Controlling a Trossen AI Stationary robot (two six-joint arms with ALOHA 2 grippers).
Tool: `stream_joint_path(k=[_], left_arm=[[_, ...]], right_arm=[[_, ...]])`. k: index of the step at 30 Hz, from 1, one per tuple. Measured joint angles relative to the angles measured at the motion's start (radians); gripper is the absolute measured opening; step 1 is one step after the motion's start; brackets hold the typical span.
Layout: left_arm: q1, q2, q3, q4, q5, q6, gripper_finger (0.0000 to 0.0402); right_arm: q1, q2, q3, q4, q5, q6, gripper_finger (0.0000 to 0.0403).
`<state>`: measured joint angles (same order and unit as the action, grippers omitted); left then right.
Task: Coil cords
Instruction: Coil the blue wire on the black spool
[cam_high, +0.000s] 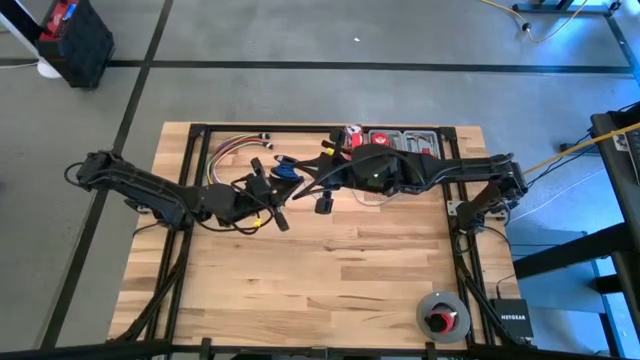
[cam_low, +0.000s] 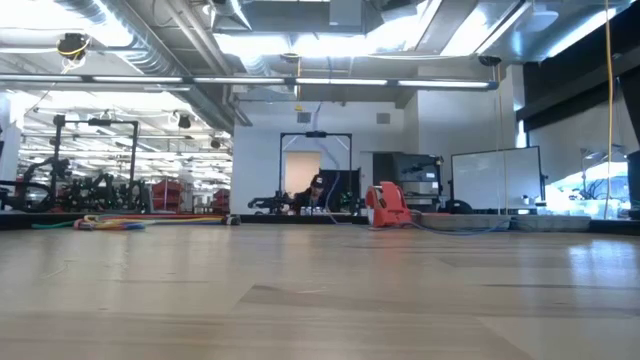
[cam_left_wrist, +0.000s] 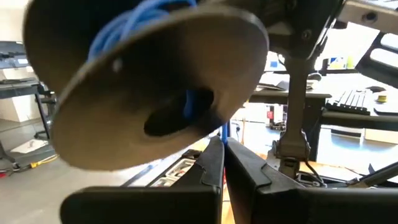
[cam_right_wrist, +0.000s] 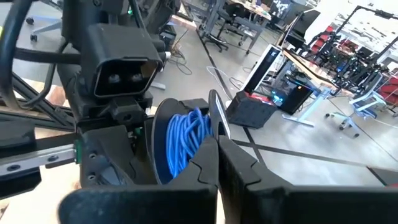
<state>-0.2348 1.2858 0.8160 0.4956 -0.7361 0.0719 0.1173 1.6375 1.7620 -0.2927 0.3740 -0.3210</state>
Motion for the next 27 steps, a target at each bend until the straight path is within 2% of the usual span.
stream_joint_path(k=[4, 27], left_arm=[[0.000, 0.001, -0.001, 0.002, 0.000, 0.000, 0.0000], [0.000, 0.006, -0.007, -0.020, -0.008, 0.021, 0.0000]], right_arm=[[0.000, 0.000, 0.046, -0.046, -0.012, -0.004, 0.0000], [0.001, -0.032, 0.323, -0.040, -0.009, -0.069, 0.0000]])
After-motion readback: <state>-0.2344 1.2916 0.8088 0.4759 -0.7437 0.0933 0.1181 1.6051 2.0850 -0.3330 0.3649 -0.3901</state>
